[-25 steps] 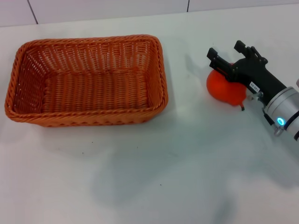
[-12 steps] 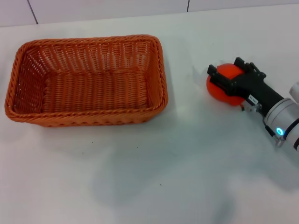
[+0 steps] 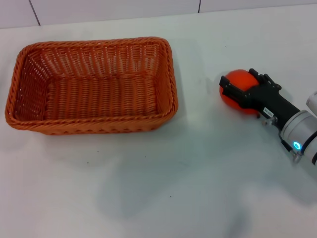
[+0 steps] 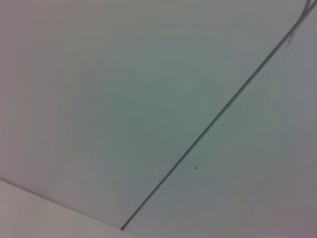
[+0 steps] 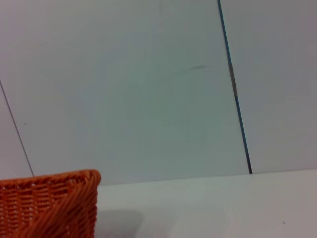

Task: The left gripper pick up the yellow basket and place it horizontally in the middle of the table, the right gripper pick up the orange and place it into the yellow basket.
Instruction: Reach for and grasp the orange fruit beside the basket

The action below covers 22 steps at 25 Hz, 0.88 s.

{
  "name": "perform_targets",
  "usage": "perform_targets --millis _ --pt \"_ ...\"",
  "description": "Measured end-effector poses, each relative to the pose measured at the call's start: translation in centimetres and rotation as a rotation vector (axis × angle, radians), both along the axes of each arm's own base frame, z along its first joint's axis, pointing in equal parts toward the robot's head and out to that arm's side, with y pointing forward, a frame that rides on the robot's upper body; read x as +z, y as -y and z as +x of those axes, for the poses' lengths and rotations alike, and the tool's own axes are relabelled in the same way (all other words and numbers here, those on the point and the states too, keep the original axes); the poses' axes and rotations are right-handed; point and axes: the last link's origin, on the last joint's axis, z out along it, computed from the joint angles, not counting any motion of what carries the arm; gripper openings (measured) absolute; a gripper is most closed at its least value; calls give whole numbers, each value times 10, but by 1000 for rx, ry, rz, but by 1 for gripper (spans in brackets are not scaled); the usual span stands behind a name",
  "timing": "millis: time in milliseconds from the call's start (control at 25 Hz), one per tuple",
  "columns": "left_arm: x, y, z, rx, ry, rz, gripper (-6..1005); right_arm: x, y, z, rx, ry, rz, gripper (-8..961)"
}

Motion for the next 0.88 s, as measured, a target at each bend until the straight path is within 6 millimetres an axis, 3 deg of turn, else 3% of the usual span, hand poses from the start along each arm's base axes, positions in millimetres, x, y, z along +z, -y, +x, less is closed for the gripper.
perform_targets --millis 400,840,880 --pt "-1 0 1 -4 7 1 885 -1 2 6 -29 13 -10 948" --pt "1 1 2 -12 22 12 884 0 3 10 -46 19 -11 870" --pt "1 1 2 -12 22 13 884 0 4 11 -50 17 -12 801"
